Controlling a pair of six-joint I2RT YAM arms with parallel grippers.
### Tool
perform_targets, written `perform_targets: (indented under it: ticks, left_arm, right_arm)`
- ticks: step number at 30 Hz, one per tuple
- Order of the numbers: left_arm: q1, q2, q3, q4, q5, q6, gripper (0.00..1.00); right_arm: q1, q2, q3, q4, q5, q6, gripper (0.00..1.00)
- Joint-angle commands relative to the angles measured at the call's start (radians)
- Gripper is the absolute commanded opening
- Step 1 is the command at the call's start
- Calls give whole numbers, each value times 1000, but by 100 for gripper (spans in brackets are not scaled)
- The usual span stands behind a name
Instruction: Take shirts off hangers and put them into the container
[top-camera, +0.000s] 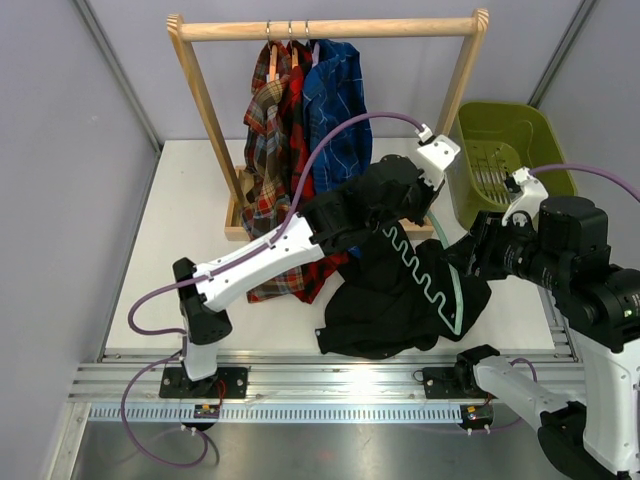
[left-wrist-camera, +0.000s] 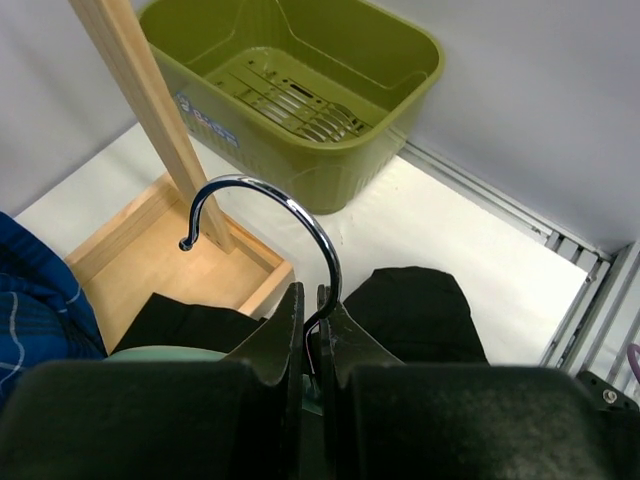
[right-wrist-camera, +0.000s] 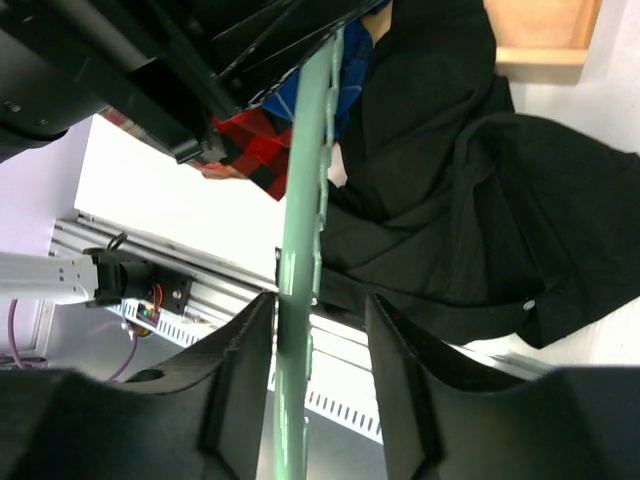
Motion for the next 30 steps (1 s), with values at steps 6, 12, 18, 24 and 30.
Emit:
perform_targets:
  ticks: [6, 12, 18, 24, 30]
  left_arm:
    - [-20, 48, 121, -10, 57, -19, 0]
    - [-43, 42, 148, -24, 73, -29, 0]
    - [-43, -2, 141, -27, 82, -47, 0]
    - [-43, -93, 79, 8, 59, -47, 98]
    - [-57, -301, -60, 95, -54, -35, 99]
  right_arm:
    - [-3, 7, -34, 8, -75, -22, 30]
    - [-3, 13, -68, 25, -74, -28, 10]
    - [-2, 13, -68, 31, -59, -30, 0]
    - [-2, 14, -5, 16, -29, -43, 0]
    - [-2, 13, -2, 32, -22, -48, 0]
